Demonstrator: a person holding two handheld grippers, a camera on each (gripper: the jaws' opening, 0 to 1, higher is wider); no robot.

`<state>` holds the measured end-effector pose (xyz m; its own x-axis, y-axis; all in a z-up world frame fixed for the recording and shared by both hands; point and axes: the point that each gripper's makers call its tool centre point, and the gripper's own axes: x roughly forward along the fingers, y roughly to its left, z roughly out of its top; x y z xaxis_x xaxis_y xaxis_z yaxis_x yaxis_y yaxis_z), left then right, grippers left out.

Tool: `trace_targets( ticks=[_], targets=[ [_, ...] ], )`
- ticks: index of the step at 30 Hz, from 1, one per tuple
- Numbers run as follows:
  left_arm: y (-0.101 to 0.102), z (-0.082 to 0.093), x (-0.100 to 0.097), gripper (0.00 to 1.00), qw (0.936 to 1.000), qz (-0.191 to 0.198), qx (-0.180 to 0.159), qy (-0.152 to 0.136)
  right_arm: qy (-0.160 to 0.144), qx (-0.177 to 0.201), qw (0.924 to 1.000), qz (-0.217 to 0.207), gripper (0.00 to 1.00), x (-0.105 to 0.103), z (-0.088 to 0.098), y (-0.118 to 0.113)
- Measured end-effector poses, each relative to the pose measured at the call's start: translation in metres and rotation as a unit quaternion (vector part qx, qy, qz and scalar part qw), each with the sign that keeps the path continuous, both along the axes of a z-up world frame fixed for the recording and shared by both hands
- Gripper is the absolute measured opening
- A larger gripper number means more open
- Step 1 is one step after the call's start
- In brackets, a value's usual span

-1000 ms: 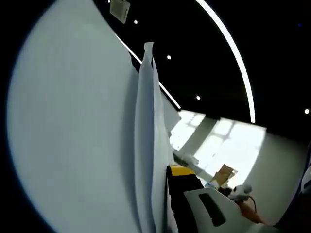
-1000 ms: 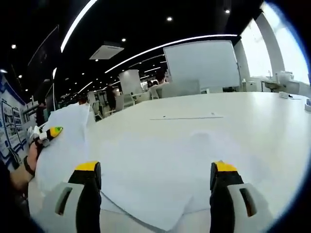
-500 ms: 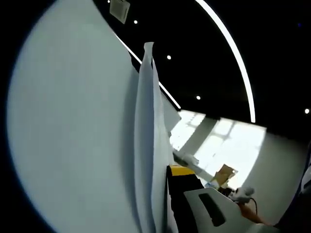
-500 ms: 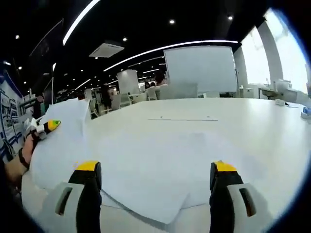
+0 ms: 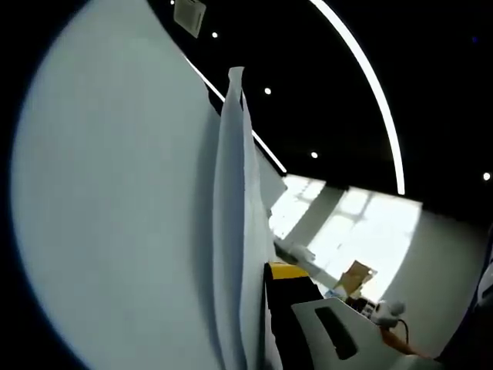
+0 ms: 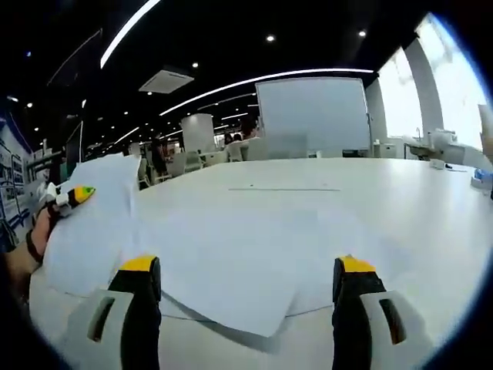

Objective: Organize the stack of printing papers by aligning and flattening the scattered papers on the table

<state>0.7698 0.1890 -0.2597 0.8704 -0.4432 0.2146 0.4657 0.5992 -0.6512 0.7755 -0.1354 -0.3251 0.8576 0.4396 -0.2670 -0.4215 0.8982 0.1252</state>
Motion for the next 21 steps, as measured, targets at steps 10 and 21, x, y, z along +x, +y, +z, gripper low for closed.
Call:
trace_targets(
  ticks=[10,21],
  targets=[
    [0.001,0.0,0.0,0.06,1.0,0.0,0.0,0.0,-0.025,0.022,0.9992,-0.021,0.86,-0.009,0.01,-0.005],
    [-0.001,0.0,-0.001,0.06,1.0,0.001,0.004,-0.001,-0.036,0.002,0.9992,-0.014,0.78,-0.022,0.009,0.0]
  ],
)
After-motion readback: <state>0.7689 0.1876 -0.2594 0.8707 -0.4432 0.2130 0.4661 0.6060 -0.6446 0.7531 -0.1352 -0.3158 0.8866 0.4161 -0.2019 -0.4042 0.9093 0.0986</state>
